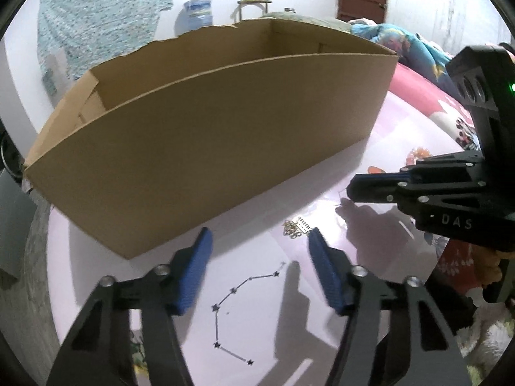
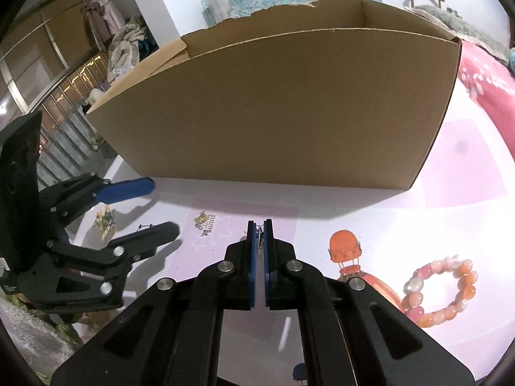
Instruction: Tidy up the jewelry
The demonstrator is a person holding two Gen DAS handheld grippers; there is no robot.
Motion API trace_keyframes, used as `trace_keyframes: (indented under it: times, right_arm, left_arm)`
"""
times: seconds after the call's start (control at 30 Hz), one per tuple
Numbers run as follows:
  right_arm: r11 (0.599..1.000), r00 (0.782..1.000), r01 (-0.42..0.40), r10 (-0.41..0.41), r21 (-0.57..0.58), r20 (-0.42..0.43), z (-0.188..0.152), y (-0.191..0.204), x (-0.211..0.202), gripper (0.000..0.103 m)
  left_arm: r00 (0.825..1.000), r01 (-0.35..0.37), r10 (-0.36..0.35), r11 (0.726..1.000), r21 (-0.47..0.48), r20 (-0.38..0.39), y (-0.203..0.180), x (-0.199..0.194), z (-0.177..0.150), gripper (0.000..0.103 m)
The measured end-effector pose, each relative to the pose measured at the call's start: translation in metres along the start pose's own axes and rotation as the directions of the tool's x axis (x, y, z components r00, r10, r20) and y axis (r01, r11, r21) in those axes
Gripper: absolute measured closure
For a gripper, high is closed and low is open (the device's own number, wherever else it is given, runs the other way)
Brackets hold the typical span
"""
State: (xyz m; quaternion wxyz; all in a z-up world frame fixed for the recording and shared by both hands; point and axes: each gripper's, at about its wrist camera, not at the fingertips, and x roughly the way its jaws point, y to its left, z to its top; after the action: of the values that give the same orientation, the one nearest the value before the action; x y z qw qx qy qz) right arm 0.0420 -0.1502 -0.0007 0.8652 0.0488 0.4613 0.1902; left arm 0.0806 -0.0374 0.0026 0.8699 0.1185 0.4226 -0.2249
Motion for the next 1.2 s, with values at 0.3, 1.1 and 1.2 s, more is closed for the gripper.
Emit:
trace_keyframes:
  times: [0.3, 1.1, 1.2]
  right_arm:
    - [1.0, 1.0, -0.003, 0.003, 0.026, 0.006, -0.002, -0.018, -0.004, 0.101]
    - [0.999, 1.0, -0.028, 0.027, 0.033, 0.012, 0.0, -0.034, -0.01, 0.101]
    - [0.999, 1.0, -0.027, 0.026, 0.033, 0.015, -0.001, -0.034, -0.011, 0.101]
  left_arm:
    - [0.998, 0.058, -0.057, 0.998, 0.015, -0.041, -0.003, 0.012, 0.006, 0.069]
    - [0.995, 0.069, -0.068, 0.998, 0.009, -0.072, -0.003, 0.023, 0.01, 0.101]
    - [0.995, 0.073, -0.072, 0.997, 0.004, -0.069, -0.002, 0.021, 0.009, 0.102]
